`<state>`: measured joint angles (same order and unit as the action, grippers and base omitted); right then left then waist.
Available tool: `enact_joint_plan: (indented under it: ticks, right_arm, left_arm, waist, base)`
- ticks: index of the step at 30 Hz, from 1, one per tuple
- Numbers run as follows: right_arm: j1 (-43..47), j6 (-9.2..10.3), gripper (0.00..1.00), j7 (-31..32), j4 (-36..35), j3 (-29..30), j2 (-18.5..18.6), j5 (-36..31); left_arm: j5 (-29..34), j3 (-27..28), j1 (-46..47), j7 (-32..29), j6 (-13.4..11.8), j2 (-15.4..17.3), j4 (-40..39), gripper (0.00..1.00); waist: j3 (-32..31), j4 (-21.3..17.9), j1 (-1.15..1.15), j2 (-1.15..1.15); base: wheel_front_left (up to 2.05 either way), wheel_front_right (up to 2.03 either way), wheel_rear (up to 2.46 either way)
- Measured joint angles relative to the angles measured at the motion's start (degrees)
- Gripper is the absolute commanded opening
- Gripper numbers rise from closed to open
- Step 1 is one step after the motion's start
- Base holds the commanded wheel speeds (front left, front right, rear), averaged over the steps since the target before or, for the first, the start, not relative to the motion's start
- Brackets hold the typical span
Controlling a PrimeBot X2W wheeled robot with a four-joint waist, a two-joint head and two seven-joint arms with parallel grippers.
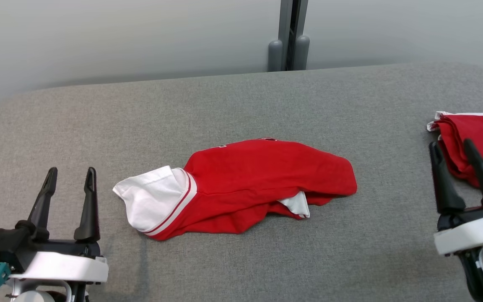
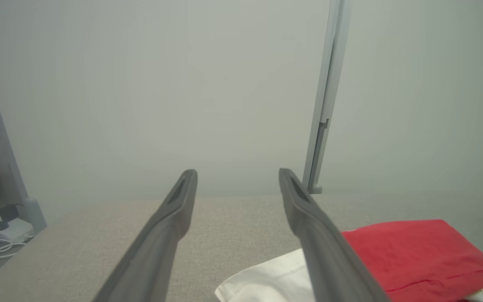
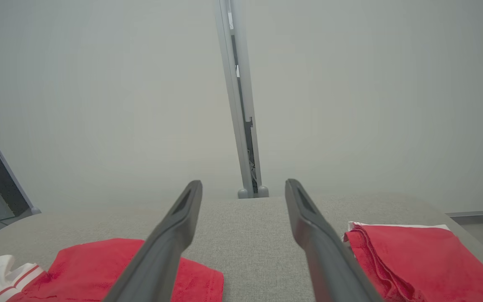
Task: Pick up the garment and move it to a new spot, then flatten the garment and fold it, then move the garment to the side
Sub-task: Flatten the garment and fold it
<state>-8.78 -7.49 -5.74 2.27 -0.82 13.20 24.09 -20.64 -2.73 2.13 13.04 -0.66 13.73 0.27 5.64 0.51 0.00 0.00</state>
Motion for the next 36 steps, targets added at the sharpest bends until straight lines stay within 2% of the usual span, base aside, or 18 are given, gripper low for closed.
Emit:
enact_joint_plan:
  ticks: [4,9,24,28,36]
  right_arm:
    - [3.0,0.0,1.0,1.3,-2.1,0.2,-2.3,-4.6]
    - [5.5,0.0,1.0,2.9,-4.0,0.6,-4.5,-6.5]
    - [6.0,0.0,1.0,5.6,-5.6,0.8,-5.1,-7.4]
    - [5.5,0.0,1.0,6.2,-3.3,0.1,-4.0,-6.8]
    - [-1.1,0.0,1.0,8.3,7.7,-5.6,-0.3,-3.1]
  left_arm:
    - [0.1,-0.6,-1.3,-0.7,-0.3,0.0,-0.4,1.0]
    - [0.1,-1.2,-2.0,-1.5,-0.4,0.0,-0.5,1.0]
    - [-0.1,-1.6,-1.5,-2.4,-0.9,0.6,-1.1,1.0]
    - [-0.2,-1.8,-0.3,-2.4,-0.9,0.6,-1.5,1.0]
    - [-0.2,-2.9,3.0,-1.6,-0.4,0.4,-1.6,1.0]
  waist:
    - [-0.9,-0.2,0.0,0.0]
    - [-1.1,-0.4,0.0,0.0]
    - [0.3,-0.6,0.0,0.0]
    - [1.7,-0.3,0.0,0.0]
    - [6.7,1.4,0.0,0.0]
  base:
    - [0.0,0.0,0.0]
    - [0.0,0.0,0.0]
    - [0.0,0.0,0.0]
    - [0.0,0.0,0.0]
    - [0.0,0.0,0.0]
